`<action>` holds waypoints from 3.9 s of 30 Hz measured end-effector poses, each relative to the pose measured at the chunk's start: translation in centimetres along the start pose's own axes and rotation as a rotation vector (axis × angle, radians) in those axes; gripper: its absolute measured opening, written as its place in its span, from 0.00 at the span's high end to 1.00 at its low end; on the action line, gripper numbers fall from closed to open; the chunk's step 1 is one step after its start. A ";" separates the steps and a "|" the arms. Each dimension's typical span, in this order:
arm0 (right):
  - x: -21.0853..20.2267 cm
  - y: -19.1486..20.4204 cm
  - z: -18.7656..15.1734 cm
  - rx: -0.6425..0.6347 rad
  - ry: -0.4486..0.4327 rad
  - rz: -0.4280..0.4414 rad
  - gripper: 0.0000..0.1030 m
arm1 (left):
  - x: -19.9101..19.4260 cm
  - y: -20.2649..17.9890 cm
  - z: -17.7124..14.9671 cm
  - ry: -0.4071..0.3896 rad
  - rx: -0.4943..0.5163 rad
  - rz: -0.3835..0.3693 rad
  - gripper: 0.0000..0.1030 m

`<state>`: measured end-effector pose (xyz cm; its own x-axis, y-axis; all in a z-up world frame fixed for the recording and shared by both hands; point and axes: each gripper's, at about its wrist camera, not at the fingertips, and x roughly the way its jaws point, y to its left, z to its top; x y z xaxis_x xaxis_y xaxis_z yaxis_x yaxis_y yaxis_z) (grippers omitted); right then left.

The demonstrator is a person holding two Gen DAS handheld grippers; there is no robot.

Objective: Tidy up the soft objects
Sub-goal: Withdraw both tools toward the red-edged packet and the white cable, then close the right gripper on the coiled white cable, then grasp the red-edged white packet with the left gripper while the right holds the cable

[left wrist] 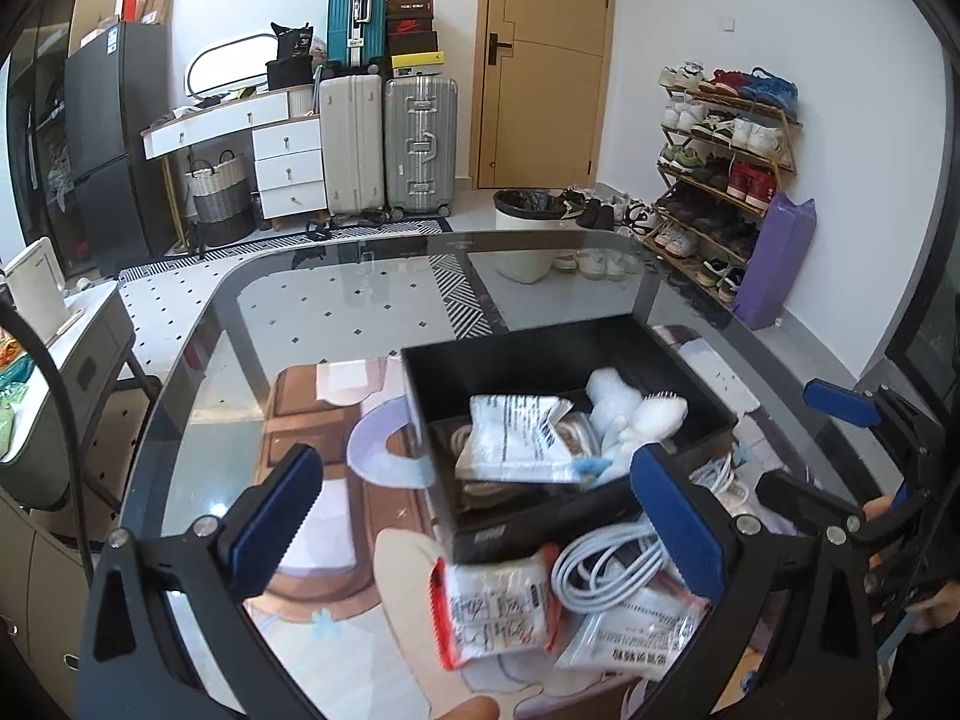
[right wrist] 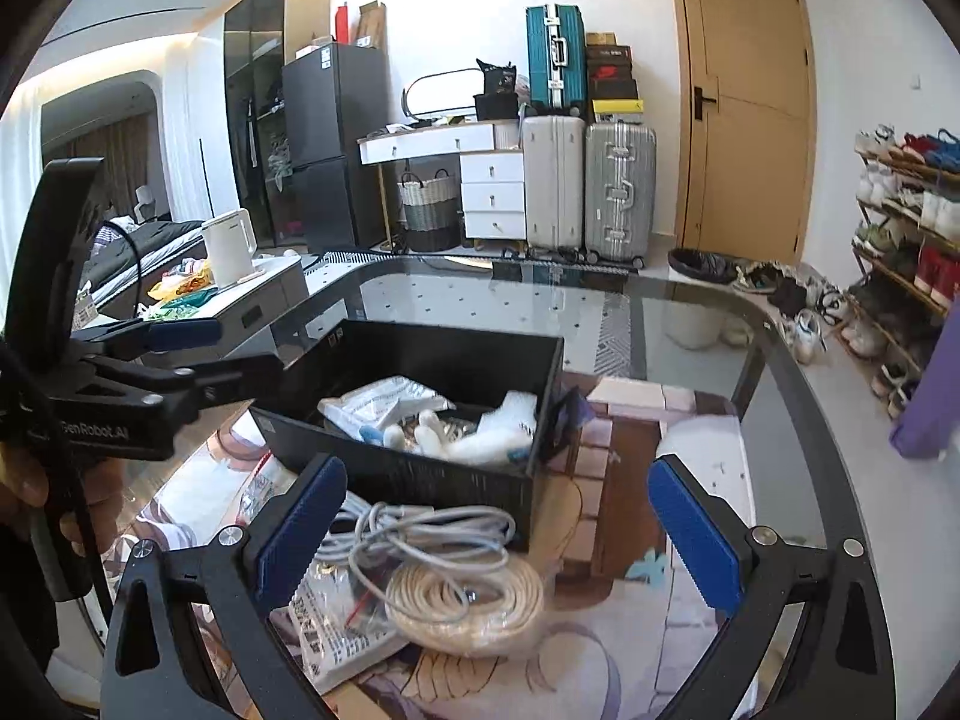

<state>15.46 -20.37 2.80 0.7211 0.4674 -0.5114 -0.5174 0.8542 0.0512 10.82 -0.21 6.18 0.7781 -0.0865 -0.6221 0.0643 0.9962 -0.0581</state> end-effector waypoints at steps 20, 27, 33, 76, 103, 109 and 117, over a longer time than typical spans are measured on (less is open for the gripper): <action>0.0 -0.1 -2.6 0.035 0.079 -0.003 0.01 | 0.5 1.0 -3.8 0.060 -0.009 0.051 0.00; 0.6 -0.1 -3.2 0.032 0.106 -0.011 0.01 | 1.3 1.2 -4.9 0.098 -0.012 0.051 0.00; 1.2 -0.1 -3.7 0.029 0.132 -0.020 0.01 | 1.9 0.7 -5.5 0.121 0.006 0.063 0.00; 5.8 2.3 -2.3 0.025 0.212 0.044 0.01 | 5.2 -0.3 -6.7 0.264 0.065 0.073 0.00; 6.6 1.6 -1.6 0.106 0.199 0.141 0.31 | 5.5 0.1 -7.0 0.274 0.049 0.070 0.00; 5.8 1.8 -1.7 0.107 0.173 0.165 0.44 | 5.4 0.1 -7.0 0.272 0.042 0.064 0.00; 4.8 2.0 -2.2 0.103 0.150 0.179 0.45 | 5.4 0.3 -6.9 0.271 0.026 0.055 0.00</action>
<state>16.90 -16.94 -1.50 0.5418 0.5812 -0.6071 -0.5758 0.7829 0.2356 10.73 -0.41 -2.57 0.5856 -0.0271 -0.8102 0.0457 0.9990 -0.0004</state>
